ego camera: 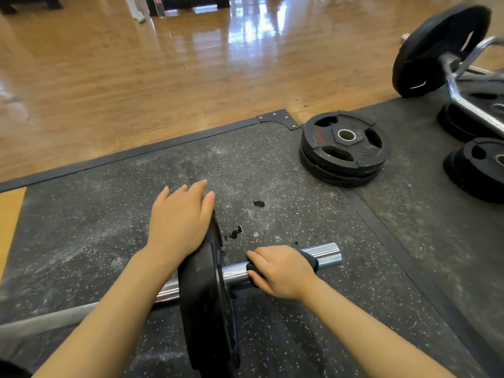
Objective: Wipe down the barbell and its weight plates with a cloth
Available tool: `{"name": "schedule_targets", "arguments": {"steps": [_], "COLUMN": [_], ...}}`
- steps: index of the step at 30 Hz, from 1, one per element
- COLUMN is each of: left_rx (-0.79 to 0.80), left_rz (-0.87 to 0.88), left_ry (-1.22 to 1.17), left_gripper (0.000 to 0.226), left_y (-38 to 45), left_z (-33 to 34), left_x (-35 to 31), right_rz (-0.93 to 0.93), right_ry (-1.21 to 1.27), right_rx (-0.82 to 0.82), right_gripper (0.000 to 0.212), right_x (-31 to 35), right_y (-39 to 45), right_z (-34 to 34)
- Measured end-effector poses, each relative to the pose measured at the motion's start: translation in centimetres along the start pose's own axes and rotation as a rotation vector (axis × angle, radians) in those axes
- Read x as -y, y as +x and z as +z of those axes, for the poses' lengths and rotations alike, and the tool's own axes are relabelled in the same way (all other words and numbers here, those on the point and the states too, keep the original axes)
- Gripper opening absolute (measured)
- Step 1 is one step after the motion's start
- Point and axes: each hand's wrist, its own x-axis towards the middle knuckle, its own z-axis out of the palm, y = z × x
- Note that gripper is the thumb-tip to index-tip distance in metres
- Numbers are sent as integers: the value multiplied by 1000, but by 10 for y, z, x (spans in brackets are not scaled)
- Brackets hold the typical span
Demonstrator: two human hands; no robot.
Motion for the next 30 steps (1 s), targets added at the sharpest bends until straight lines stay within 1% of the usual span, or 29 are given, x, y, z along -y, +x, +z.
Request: {"name": "schedule_targets", "arguments": {"steps": [2, 4, 6, 9, 12, 17, 20, 24, 27, 30], "left_rx": [-54, -75, -63, -41, -24, -37, -52, -80, -106, -128], "left_rz": [23, 55, 104, 154, 129, 103, 104, 93, 65, 67], "left_ry": [22, -21, -7, 59, 57, 53, 50, 55, 62, 14], "left_gripper": [45, 46, 49, 55, 49, 35, 35, 38, 38, 36], "left_y": [-3, -14, -26, -32, -27, -13, 6, 40, 64, 64], "left_z": [-1, 0, 4, 8, 8, 8, 7, 5, -1, -5], "left_x": [-4, -12, -20, -25, -23, -21, -18, -11, -7, -4], "right_rz": [16, 72, 122, 139, 185, 273, 347, 504, 514, 515], "right_ry": [-11, -22, -47, -62, -71, -57, -12, 21, -21, -49], "right_rx": [-46, -118, -173, -217, -258, -278, -305, -335, -286, -245], "right_gripper": [40, 39, 39, 38, 36, 37, 34, 32, 36, 42], "right_x": [-14, -31, -45, -51, -47, -39, -30, -21, -30, -44], "right_y": [-10, -22, -32, -34, -30, -16, 0, 27, 43, 58], "right_z": [0, -1, -3, -1, 3, 4, 8, 14, 13, 13]}}
